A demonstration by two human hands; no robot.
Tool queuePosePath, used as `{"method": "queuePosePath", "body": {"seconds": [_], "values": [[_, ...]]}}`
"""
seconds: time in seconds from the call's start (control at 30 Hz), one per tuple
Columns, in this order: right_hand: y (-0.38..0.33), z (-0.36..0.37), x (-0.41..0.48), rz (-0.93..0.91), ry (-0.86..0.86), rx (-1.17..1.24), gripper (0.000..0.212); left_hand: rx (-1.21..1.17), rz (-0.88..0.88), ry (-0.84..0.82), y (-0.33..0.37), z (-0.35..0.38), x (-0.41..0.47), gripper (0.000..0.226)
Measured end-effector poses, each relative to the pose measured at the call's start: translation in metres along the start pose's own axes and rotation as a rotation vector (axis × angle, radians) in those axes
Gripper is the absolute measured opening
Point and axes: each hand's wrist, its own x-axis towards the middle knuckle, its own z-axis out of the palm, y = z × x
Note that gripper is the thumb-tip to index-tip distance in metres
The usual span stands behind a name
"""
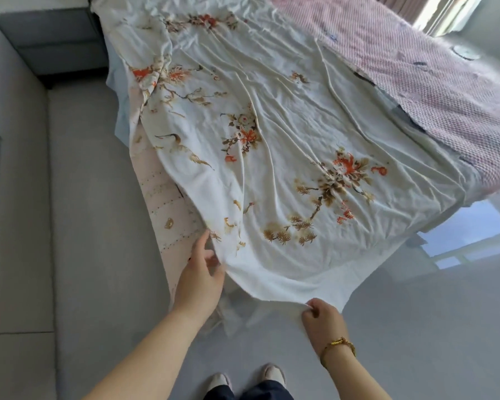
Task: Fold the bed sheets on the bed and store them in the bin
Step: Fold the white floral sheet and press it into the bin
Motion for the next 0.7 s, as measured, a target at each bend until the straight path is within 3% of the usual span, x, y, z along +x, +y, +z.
{"method": "queuePosePath", "body": {"seconds": [0.07,0.13,0.2,0.27,0.43,0.57,0.7], "values": [[-0.002,-0.016,-0.006,-0.056,-0.01,-0.025,0.024,0.366,0.224,-0.12,0.004,0.008,-0.013,0.076],[-0.009,-0.033,-0.014,-0.145,-0.037,-0.066,0.026,0.625,0.583,-0.207,0.013,0.018,-0.026,0.081],[-0.017,-0.051,-0.024,-0.246,-0.042,-0.101,0.033,0.747,0.853,-0.248,0.015,0.035,-0.038,0.075],[-0.022,-0.067,-0.034,-0.333,-0.021,-0.138,0.037,0.73,0.964,-0.275,0.025,0.048,-0.043,0.065],[-0.021,-0.096,-0.059,-0.445,0.005,-0.167,0.024,0.476,0.919,-0.272,0.067,0.059,-0.046,0.033],[-0.008,-0.108,-0.068,-0.468,-0.1,-0.372,0.03,0.305,0.592,-0.452,0.08,0.051,-0.051,0.032],[0.01,-0.106,-0.067,-0.392,-0.142,-0.586,0.031,0.152,0.458,-0.358,0.074,0.021,-0.047,0.015]]}}
